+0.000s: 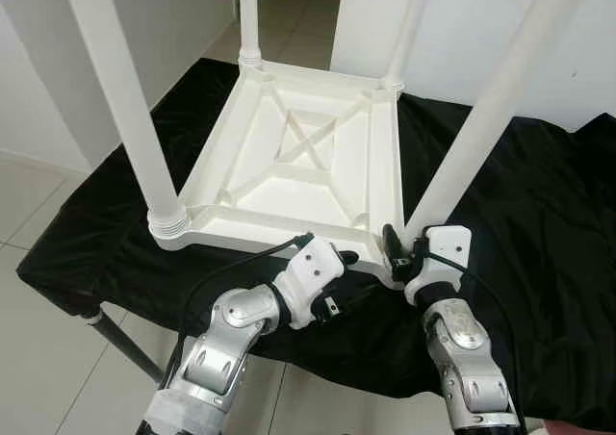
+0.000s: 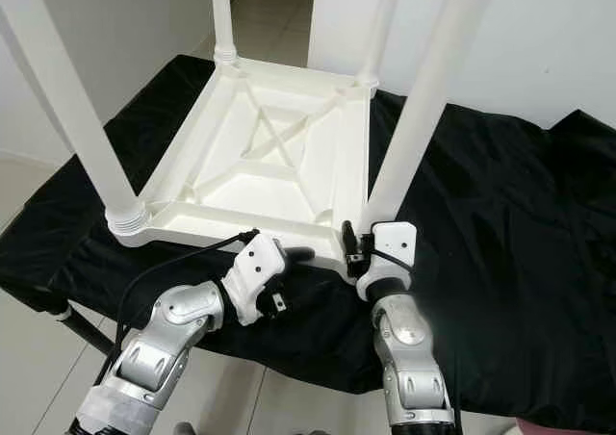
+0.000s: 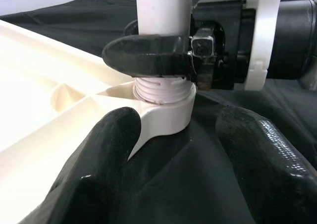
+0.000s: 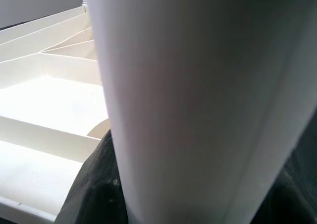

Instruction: Building children table

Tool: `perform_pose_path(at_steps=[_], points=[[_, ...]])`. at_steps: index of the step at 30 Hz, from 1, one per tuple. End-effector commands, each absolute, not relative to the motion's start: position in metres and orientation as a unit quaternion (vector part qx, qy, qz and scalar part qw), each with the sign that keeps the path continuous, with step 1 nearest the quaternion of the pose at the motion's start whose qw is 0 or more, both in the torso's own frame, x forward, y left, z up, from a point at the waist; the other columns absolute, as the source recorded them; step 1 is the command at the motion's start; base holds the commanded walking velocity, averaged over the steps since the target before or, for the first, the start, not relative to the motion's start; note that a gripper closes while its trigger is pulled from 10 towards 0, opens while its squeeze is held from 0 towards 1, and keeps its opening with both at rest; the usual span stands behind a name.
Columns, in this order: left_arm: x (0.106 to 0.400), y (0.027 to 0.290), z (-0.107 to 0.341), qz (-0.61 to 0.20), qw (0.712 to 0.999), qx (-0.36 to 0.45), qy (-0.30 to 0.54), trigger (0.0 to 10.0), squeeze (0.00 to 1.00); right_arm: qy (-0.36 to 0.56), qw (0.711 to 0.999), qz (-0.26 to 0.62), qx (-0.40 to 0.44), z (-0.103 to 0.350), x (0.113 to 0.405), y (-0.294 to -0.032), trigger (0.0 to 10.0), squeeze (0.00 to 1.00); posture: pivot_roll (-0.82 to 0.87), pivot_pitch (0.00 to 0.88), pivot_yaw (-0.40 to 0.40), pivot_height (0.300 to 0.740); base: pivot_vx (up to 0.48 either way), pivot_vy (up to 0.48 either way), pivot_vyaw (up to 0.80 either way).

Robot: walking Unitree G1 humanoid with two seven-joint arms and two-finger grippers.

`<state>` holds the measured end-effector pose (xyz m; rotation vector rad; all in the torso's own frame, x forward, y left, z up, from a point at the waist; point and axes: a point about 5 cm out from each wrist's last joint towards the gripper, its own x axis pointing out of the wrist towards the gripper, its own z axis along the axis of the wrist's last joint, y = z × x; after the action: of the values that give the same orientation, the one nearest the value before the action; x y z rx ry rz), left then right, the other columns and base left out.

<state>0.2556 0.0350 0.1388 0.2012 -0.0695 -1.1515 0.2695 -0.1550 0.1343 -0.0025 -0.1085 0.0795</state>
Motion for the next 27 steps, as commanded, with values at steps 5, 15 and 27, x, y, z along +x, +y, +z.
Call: perform_pose_path(at_steps=[5,15,27], points=[[0.256,0.036,0.140,-0.507,0.856,0.092,-0.040,10.0,0.00,-0.029,0.998,0.056,0.014,0.122,0.263,-0.151,10.0,1.00,0.00,0.082,-0.080,0.740,0.000,0.000,0.00],[0.258,0.035,0.141,-0.510,0.854,0.092,-0.041,10.0,0.00,-0.053,0.987,0.153,0.018,0.130,0.259,-0.153,10.0,0.00,-0.01,0.086,-0.063,0.740,0.000,0.000,0.00],[0.254,0.028,0.142,-0.548,0.831,0.087,-0.033,10.0,0.00,-0.039,0.960,0.273,-0.046,0.134,0.273,-0.181,10.0,0.00,-0.02,0.087,-0.057,0.740,0.000,0.000,0.00]])
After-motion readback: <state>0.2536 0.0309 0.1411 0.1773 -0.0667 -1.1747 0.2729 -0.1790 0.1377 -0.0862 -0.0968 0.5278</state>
